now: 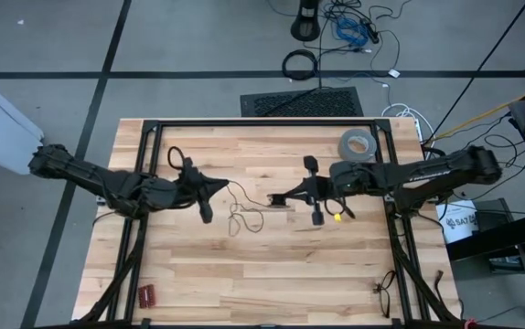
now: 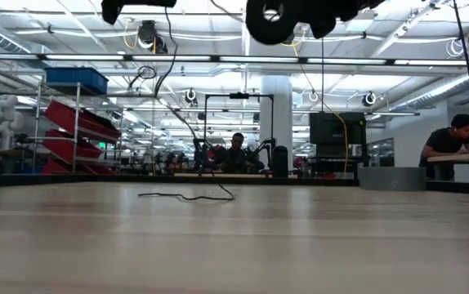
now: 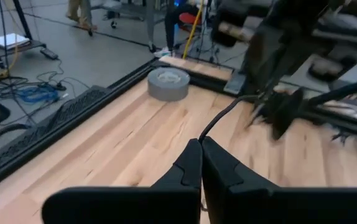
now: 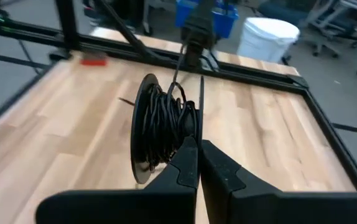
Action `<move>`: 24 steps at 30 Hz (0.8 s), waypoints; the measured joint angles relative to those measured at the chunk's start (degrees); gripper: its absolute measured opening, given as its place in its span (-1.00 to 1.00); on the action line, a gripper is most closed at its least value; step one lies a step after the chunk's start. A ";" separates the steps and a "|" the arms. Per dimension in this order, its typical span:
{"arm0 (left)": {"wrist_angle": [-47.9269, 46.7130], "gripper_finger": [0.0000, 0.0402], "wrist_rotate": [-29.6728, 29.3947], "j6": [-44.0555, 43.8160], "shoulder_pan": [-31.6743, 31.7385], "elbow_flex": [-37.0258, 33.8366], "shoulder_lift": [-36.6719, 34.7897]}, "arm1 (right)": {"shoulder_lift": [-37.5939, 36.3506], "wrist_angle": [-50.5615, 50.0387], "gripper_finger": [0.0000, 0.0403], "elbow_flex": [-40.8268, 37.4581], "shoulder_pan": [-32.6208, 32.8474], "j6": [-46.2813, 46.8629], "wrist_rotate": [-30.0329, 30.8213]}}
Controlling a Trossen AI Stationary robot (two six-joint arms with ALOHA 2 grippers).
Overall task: Coil cords
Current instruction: Coil the black wire onto the spool
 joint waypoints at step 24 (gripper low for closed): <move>6.91 -0.99 -0.05 3.40 -0.18 12.53 5.44 | 14.88 28.29 -1.00 0.00 -1.66 -2.76 16.57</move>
